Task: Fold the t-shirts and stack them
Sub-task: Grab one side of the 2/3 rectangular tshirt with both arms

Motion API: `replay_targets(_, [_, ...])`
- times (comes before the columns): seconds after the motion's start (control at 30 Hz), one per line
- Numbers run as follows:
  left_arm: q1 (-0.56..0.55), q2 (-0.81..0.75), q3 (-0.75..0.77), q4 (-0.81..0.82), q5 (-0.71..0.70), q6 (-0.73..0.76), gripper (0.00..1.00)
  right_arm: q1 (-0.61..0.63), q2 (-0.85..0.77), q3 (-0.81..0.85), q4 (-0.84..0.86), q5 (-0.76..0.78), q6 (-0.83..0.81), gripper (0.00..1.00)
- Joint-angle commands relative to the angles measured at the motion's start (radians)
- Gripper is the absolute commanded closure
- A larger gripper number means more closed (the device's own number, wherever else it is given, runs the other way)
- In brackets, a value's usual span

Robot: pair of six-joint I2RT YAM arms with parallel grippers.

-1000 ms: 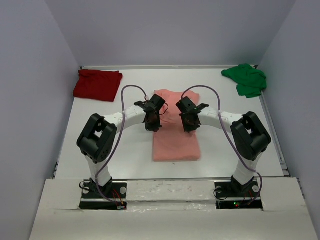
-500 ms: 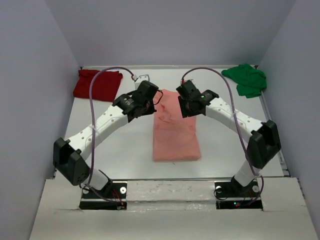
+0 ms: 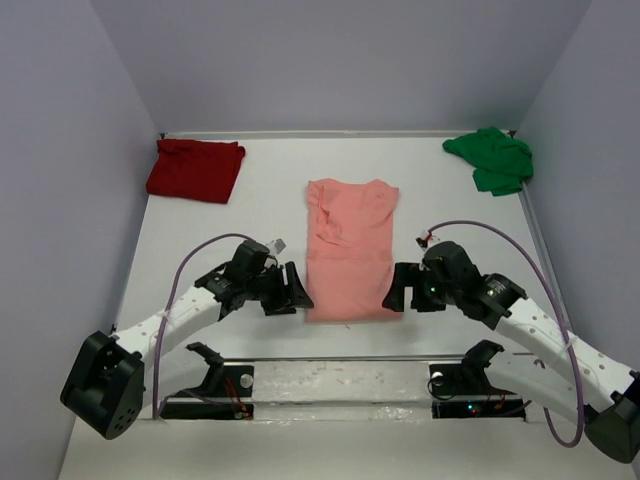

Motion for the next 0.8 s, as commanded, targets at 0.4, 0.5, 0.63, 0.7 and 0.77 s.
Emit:
replay_targets(0.4, [0.013, -0.053, -0.025, 0.085, 0.073, -0.02, 0.3, 0.008, -0.076, -0.184, 0.109, -0.088, 0.183, 0.18])
replay_targets(0.5, [0.013, -0.015, -0.002, 0.01, 0.005, 0.011, 0.27, 0.008, -0.055, -0.193, 0.115, -0.08, 0.206, 0.15])
replay_targets(0.63, [0.013, 0.036, -0.025, 0.031, -0.004, 0.017, 0.27, 0.008, -0.07, -0.225, 0.133, -0.028, 0.227, 0.13])
replay_targets(0.7, [0.013, 0.054, -0.056, 0.074, 0.014, -0.009, 0.27, 0.008, -0.064, -0.247, 0.149, -0.017, 0.232, 0.13])
replay_targets(0.77, [0.012, 0.066, -0.076, 0.117, 0.034, -0.023, 0.27, 0.008, -0.05, -0.253, 0.152, -0.013, 0.233, 0.12])
